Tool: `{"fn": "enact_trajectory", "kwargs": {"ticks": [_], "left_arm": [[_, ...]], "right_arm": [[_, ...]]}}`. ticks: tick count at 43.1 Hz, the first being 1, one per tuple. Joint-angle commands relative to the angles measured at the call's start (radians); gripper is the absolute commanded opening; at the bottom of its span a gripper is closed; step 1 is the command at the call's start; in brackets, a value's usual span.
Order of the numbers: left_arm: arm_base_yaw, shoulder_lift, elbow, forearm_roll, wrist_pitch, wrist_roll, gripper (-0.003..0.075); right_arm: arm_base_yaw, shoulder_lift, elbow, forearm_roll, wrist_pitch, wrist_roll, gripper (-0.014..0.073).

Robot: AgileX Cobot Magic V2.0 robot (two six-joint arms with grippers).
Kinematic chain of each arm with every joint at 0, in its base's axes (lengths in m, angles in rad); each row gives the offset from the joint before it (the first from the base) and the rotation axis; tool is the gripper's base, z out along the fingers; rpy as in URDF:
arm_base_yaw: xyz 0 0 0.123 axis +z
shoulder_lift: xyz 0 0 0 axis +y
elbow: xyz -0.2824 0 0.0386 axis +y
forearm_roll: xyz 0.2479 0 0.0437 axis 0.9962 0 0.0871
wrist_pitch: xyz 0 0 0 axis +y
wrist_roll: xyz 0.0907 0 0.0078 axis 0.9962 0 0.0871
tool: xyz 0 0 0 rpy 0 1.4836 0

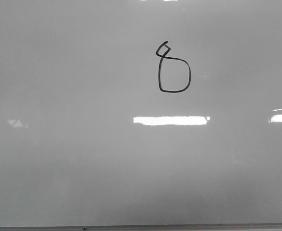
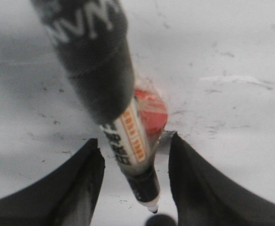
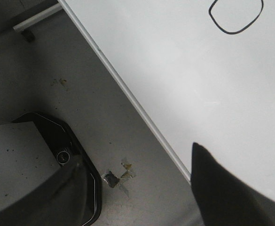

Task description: Write number 8 on whiteboard

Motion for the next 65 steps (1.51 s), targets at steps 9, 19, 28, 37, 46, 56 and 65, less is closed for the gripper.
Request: {"fn": "enact_trajectory", "kwargs": {"ticks": [9,19,28,37,46,56,65], "left_arm": [[0.0,-0.124,-0.05,0.031,0.058,-0.005,0.0354],[-0.088,-0.334,-0.052,0.031,0.134,-0.003,0.0354],[-0.281,-0.529,-0.05,0.022,0.228,0.011,0.0354],[-0.425,-0.661,-0.048,-0.022,0.339,0.011,0.0354],[-0.45,-0.736,-0.012,-0.036,0.35,0.011,0.0354],[-0.45,-0.735,0.018,-0.036,0.347,0.011,0.0353],[-0.45,-0.733,0.031,-0.036,0.336,0.011,0.0195]], "right_arm": [[-0.034,-0.037,-0.031,-0.015,-0.055,0.132,0.0499],[-0.097,-0.117,-0.029,-0.163,-0.061,0.433,0.0499],[-0.097,-0.235,0.012,-0.209,-0.071,0.52,0.0499],[-0.097,-0.357,0.094,-0.214,-0.08,0.569,0.0499],[-0.097,-0.413,0.137,-0.296,-0.067,0.662,0.0499],[-0.097,-0.413,0.142,-0.321,-0.061,0.665,0.0499],[-0.097,-0.413,0.144,-0.321,-0.061,0.664,0.0307]]}}
